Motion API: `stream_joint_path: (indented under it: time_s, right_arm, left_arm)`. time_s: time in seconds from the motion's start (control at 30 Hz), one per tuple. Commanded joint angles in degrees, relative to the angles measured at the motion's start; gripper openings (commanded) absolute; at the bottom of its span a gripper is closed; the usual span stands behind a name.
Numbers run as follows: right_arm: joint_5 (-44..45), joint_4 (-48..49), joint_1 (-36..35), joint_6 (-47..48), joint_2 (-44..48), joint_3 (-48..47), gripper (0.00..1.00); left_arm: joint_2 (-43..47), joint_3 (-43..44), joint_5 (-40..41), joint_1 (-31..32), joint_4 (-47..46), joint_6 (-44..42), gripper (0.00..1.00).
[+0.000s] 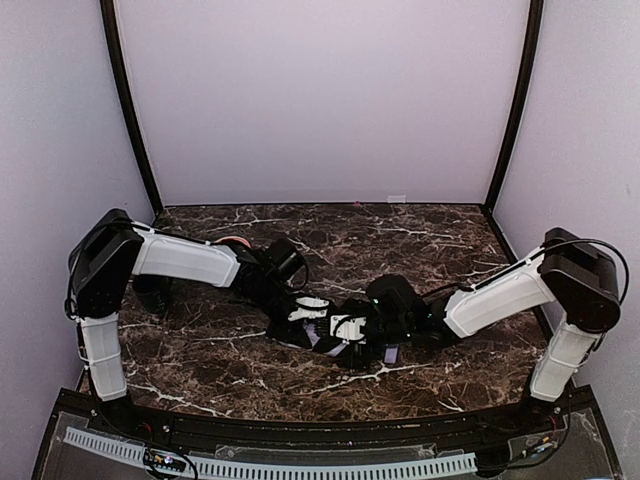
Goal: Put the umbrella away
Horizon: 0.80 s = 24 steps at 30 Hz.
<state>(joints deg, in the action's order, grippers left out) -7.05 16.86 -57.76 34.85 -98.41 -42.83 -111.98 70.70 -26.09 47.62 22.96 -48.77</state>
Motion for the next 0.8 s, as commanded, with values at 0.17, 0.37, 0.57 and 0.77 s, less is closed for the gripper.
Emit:
stream_joint_path:
  time_s: [0.17,0.37,0.57,0.77]
  right_arm:
    - [2.53,1.06,-0.69,3.55,-7.36,-4.62,0.93]
    - [3.47,-2.88,-0.69,3.58,-8.24,-5.65,0.47]
    - [6.09,-7.46,-0.68,2.47,-8.41,-6.27,0.25]
    - [6.7,-7.02,0.09,-0.75,-7.32,-6.09,0.04]
  left_arm:
    - [-4.78,-1.76,-1.58,-0.24,11.44,0.05,0.19]
    - [-4.36,-1.05,-3.77,-1.18,11.3,0.81,0.19]
    - [2.14,-2.58,-6.49,-4.28,3.92,4.62,0.47]
    - [10.19,-5.9,-5.62,-6.56,-4.3,9.34,0.67]
